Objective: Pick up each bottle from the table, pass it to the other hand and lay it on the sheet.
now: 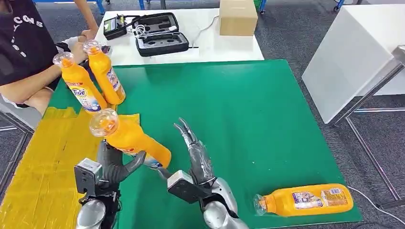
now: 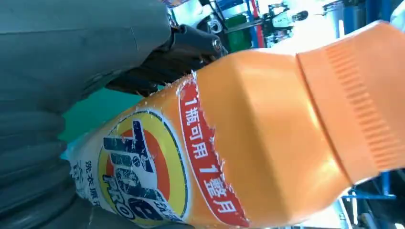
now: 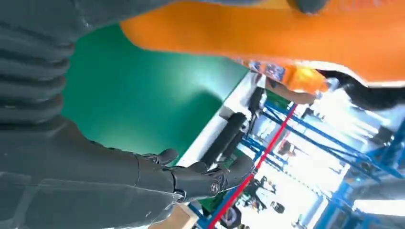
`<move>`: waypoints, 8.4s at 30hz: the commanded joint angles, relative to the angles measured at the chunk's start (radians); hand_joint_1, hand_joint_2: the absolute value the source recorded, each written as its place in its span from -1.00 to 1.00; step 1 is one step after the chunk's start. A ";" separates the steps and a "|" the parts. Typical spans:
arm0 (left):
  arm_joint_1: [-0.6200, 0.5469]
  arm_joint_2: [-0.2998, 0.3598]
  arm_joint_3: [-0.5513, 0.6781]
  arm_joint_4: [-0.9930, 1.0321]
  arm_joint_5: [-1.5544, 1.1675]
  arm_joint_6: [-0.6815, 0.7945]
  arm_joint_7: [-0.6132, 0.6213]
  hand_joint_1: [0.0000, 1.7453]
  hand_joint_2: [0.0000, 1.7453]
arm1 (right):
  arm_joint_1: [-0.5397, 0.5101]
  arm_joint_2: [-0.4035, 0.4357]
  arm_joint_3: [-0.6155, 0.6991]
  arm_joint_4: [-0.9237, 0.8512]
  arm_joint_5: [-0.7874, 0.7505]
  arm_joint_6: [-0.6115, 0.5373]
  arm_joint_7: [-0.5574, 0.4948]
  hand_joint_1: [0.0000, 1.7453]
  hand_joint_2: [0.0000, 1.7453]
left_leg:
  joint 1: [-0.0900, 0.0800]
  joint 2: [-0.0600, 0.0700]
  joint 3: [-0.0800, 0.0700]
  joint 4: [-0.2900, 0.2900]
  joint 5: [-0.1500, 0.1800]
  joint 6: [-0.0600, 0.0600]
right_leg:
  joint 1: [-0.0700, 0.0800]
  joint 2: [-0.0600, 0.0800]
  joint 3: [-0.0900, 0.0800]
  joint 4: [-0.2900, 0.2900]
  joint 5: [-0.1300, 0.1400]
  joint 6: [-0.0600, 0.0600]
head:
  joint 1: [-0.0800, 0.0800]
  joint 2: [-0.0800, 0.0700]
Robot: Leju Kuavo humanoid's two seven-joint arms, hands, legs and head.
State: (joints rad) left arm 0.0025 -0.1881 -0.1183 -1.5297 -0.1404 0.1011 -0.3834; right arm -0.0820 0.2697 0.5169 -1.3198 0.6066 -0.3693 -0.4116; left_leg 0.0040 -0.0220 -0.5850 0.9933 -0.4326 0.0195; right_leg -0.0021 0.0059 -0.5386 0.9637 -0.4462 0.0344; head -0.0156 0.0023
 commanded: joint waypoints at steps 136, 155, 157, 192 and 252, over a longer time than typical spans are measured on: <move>0.033 0.042 0.060 -0.052 -0.294 0.135 -0.190 -1.00 1.00 | 0.569 -0.771 -0.655 -0.426 0.351 0.525 0.213 -1.00 1.00 | -0.001 0.003 0.004 -0.001 -0.003 0.000 | -0.001 0.002 0.005 -0.005 0.000 0.000 | -0.002 0.000; 0.027 0.047 0.033 -0.040 -0.289 0.139 -0.184 -1.00 1.00 | 0.454 -0.810 -0.439 -0.190 0.371 0.468 0.348 0.58 1.00 | 0.000 0.002 0.006 -0.002 -0.002 0.000 | 0.000 0.001 0.008 -0.007 0.000 0.000 | -0.002 0.000; 0.031 0.045 0.034 -0.046 -0.289 0.139 -0.179 -1.00 1.00 | 0.415 -0.783 -0.412 -0.159 0.385 0.437 0.347 0.78 1.00 | 0.000 0.003 0.006 -0.002 -0.002 0.000 | 0.001 0.001 0.007 -0.007 0.001 0.000 | -0.002 0.000; 0.032 0.014 0.000 -0.018 -0.356 0.116 -0.125 -1.00 1.00 | 0.100 -0.167 -0.529 -0.255 -0.142 0.317 -0.030 1.00 1.00 | 0.009 0.015 -0.010 -0.003 0.019 -0.007 | 0.007 0.015 -0.012 -0.007 0.026 -0.005 | -0.002 0.000; -0.103 0.037 -0.056 0.175 0.094 -0.208 -0.013 1.00 1.00 | -0.182 0.041 0.166 0.523 -0.045 0.028 -0.086 1.00 1.00 | 0.008 0.005 -0.016 -0.003 0.017 -0.006 | 0.005 0.006 -0.015 -0.006 0.018 -0.003 | -0.001 0.000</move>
State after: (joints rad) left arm -0.0230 -0.1461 -0.1690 -1.4191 -0.0747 -0.1076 -0.3990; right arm -0.2504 0.3155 0.5757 -0.9228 0.5550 -0.3346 -0.4902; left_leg 0.0115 -0.0160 -0.6071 0.9918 -0.4138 0.0137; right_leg 0.0021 0.0154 -0.5605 0.9595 -0.4257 0.0308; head -0.0168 0.0023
